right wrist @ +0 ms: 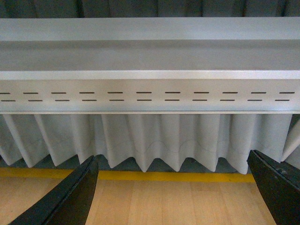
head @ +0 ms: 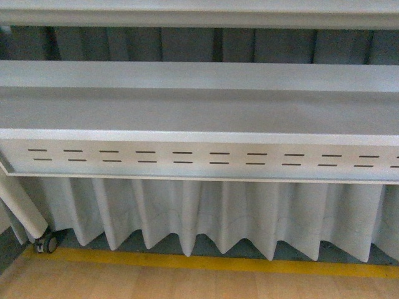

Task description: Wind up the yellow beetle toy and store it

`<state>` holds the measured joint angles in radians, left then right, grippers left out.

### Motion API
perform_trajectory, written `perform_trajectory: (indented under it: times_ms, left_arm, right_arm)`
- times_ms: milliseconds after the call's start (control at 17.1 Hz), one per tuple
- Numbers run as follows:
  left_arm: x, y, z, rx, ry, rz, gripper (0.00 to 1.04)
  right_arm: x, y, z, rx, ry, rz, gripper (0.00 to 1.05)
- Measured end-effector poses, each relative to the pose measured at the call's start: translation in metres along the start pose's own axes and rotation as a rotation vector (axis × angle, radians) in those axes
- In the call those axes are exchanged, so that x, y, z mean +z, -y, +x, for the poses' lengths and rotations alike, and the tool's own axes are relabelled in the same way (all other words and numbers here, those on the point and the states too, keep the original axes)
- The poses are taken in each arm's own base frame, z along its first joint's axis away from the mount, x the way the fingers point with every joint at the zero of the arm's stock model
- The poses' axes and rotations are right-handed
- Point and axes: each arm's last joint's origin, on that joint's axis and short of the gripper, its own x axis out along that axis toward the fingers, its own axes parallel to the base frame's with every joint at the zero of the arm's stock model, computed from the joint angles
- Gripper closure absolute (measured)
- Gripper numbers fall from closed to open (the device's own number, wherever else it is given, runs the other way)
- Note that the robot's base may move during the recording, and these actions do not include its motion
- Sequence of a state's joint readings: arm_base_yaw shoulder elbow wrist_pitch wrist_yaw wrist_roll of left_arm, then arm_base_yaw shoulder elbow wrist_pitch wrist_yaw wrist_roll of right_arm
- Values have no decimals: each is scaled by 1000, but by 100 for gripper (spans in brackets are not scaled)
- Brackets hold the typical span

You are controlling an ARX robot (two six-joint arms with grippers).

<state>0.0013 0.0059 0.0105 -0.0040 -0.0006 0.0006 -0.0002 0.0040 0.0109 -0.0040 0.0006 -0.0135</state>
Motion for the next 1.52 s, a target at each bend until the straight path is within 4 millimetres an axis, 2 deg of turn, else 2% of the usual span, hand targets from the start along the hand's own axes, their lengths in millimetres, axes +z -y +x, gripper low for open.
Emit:
perform_trajectory:
  times_ms: [1517]
  left_arm:
    - [0,0,0,0,0,0,7]
  right_arm:
    - [0,0,0,0,0,0,7]
